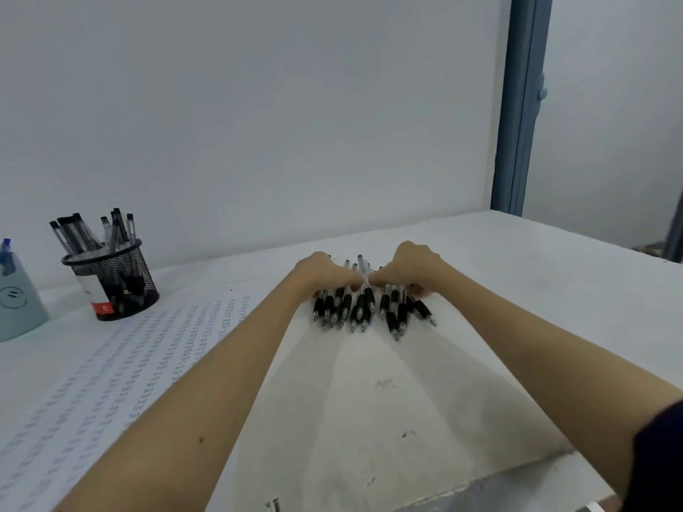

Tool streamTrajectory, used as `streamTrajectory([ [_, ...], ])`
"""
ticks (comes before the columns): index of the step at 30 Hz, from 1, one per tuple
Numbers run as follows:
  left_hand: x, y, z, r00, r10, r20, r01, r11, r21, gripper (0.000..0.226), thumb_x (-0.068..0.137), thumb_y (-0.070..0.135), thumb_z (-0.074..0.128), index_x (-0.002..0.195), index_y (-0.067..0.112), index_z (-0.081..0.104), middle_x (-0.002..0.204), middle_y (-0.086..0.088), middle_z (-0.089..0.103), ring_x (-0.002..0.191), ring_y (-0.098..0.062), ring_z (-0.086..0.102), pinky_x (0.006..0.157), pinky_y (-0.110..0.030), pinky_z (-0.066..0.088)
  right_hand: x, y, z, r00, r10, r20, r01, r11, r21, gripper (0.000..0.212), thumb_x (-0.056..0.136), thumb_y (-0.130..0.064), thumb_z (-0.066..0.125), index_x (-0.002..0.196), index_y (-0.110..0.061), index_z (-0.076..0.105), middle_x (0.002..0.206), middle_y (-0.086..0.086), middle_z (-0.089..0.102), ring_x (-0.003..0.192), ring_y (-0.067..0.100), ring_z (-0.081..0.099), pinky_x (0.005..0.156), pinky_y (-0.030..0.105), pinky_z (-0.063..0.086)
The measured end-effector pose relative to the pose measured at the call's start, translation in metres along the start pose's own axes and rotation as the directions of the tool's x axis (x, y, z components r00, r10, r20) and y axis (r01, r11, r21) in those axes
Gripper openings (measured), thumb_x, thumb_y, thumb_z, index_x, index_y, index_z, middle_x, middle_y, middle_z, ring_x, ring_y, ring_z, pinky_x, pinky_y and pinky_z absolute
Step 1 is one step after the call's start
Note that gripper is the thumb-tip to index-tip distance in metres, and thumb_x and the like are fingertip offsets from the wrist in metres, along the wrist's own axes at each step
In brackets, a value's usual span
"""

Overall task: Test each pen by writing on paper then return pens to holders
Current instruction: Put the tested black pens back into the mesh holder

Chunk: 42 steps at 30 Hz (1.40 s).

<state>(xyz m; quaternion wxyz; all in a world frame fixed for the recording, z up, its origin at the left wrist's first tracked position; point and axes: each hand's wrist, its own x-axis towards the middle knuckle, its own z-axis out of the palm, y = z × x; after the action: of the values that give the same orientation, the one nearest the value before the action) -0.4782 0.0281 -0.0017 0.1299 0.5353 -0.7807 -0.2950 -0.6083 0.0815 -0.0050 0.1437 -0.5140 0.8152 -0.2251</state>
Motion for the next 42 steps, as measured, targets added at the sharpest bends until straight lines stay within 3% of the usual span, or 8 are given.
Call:
streamTrajectory([
  [3, 0.001, 0.004, -0.003, 1.000, -0.005, 0.017, 0.004, 0.998, 0.062, 0.024, 0.076, 0.020, 0.062, 0.071, 0.012, 0.040, 0.069, -0.001, 0.033, 0.060, -0.015, 0.033, 0.055, -0.024, 0.030, 0.002, 0.002, 0.004, 0.999, -0.015, -0.039, 0.013, 0.998, -0.067, 0.032, 0.079, -0.015, 0.059, 0.064, -0.013, 0.032, 0.062, -0.001, 0.037, 0.052, 0.012, 0.035, 0.045, 0.021, 0.029],
  [10, 0.003, 0.013, -0.008, 0.993, -0.084, 0.086, 0.068, 0.983, 0.172, 0.018, 0.081, 0.019, 0.057, 0.088, 0.008, 0.044, 0.080, -0.004, 0.040, 0.065, -0.016, 0.044, 0.062, -0.024, 0.042, 0.003, 0.008, 0.003, 0.999, -0.015, -0.045, 0.012, 0.997, -0.082, 0.033, 0.075, -0.011, 0.062, 0.063, -0.013, 0.031, 0.061, -0.001, 0.035, 0.052, 0.013, 0.033, 0.045, 0.021, 0.029],
  [21, 0.005, 0.008, -0.004, 0.995, -0.101, 0.028, 0.089, 0.957, 0.277, 0.021, 0.077, 0.010, 0.052, 0.067, 0.013, 0.035, 0.071, -0.004, 0.034, 0.058, -0.017, 0.032, 0.052, -0.025, 0.027, 0.001, 0.010, 0.011, 0.996, -0.047, -0.076, 0.031, 0.980, -0.199, 0.022, 0.085, -0.013, 0.052, 0.070, -0.012, 0.036, 0.069, 0.002, 0.044, 0.059, 0.016, 0.040, 0.048, 0.023, 0.028],
  [26, 0.005, 0.005, -0.002, 0.997, -0.076, -0.019, 0.078, 0.981, 0.177, 0.020, 0.079, 0.010, 0.054, 0.070, 0.012, 0.036, 0.072, -0.003, 0.036, 0.058, -0.016, 0.034, 0.050, -0.024, 0.028, 0.005, 0.015, -0.004, 0.995, 0.000, -0.095, 0.023, 0.970, 0.242, 0.007, 0.085, -0.003, 0.041, 0.081, -0.008, 0.041, 0.067, 0.007, 0.056, 0.045, 0.021, 0.057, 0.052, 0.027, 0.046],
  [29, 0.003, 0.001, -0.005, 0.997, -0.064, -0.034, 0.064, 0.998, 0.005, 0.016, 0.084, 0.007, 0.052, 0.076, 0.010, 0.039, 0.074, -0.003, 0.035, 0.061, -0.013, 0.033, 0.054, -0.024, 0.029, 0.008, 0.016, -0.012, 0.990, 0.054, -0.131, 0.031, 0.823, 0.568, 0.011, 0.089, -0.006, 0.055, 0.089, -0.004, 0.044, 0.067, 0.009, 0.048, 0.047, 0.018, 0.045, 0.046, 0.026, 0.042],
  [32, 0.006, -0.004, -0.011, 0.987, -0.056, -0.148, 0.024, 0.978, -0.209, 0.014, 0.082, 0.005, 0.054, 0.093, 0.002, 0.045, 0.084, -0.009, 0.047, 0.069, -0.016, 0.044, 0.058, -0.026, 0.040, 0.004, 0.015, -0.020, 0.974, 0.061, -0.219, 0.131, 0.635, 0.761, 0.028, 0.084, -0.012, 0.070, 0.074, -0.010, 0.044, 0.058, 0.006, 0.044, 0.044, 0.015, 0.036, 0.037, 0.022, 0.034],
  [36, 0.007, -0.004, -0.020, 0.924, -0.003, -0.382, -0.193, 0.859, -0.473, 0.014, 0.083, 0.007, 0.062, 0.083, 0.010, 0.049, 0.086, -0.010, 0.054, 0.073, -0.019, 0.050, 0.062, -0.026, 0.043, -0.002, 0.005, -0.032, 0.914, 0.049, -0.402, 0.332, 0.479, 0.813, 0.028, 0.085, -0.016, 0.067, 0.069, -0.011, 0.046, 0.049, 0.003, 0.042, 0.034, 0.014, 0.035, 0.036, 0.021, 0.033],
  [42, -0.002, -0.009, -0.016, 0.789, -0.035, -0.614, -0.372, 0.768, -0.521, 0.017, 0.081, 0.016, 0.068, 0.088, 0.011, 0.053, 0.080, -0.003, 0.058, 0.069, -0.014, 0.056, 0.054, -0.017, 0.039, -0.009, 0.005, -0.021, 0.877, -0.020, -0.480, 0.422, 0.507, 0.751, 0.019, 0.087, -0.018, 0.065, 0.077, -0.005, 0.055, 0.052, 0.009, 0.055, 0.035, 0.016, 0.055, 0.043, 0.023, 0.044],
])
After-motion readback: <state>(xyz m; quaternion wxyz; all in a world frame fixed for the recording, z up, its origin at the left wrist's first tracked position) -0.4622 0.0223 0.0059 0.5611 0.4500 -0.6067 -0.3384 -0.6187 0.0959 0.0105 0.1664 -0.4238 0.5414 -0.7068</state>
